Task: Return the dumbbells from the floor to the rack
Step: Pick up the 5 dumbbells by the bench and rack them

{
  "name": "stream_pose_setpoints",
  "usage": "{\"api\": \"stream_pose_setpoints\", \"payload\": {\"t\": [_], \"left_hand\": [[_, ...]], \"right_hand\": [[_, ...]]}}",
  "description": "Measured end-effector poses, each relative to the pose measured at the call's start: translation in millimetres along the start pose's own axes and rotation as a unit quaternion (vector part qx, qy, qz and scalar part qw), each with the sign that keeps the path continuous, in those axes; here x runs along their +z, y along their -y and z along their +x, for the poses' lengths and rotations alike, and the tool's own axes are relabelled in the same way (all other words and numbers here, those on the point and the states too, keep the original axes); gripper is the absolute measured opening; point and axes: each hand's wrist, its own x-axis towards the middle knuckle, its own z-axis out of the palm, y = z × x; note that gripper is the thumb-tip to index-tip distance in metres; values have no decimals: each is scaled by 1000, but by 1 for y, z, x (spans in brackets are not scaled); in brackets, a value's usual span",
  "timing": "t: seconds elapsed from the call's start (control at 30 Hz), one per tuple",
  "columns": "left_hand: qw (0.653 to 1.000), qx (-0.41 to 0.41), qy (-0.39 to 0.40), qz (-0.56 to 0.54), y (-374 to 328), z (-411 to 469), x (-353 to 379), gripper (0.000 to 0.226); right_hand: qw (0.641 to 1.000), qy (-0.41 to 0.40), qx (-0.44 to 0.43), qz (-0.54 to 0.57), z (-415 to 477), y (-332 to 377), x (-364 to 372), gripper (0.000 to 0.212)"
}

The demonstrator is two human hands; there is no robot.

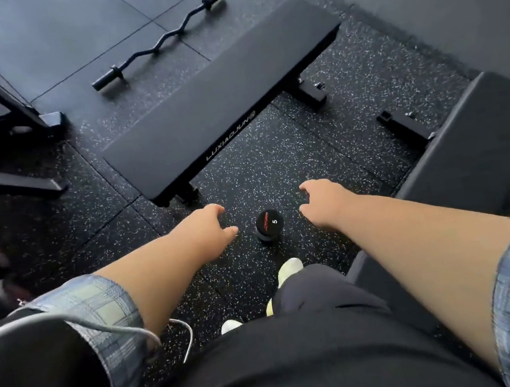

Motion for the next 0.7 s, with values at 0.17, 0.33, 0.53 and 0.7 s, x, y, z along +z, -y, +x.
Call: {"api": "stream_pose_setpoints", "payload": {"t": [0.17,0.33,0.53,0.7], "left_hand": [[998,-52,3,-47,9,33,0,66],[987,-125,-13,-104,13,91,18,65],[949,-252,20,-187,7,179,101,67],[929,-269,67,-245,0,254,194,68]], "right_hand": [[997,56,-27,-54,60,8,-5,60],[975,129,-107,-144,154,19,-3,59],[938,195,-182,-220,281,22,28,64],[934,214,-175,-227,361,-3,93,66]]}}
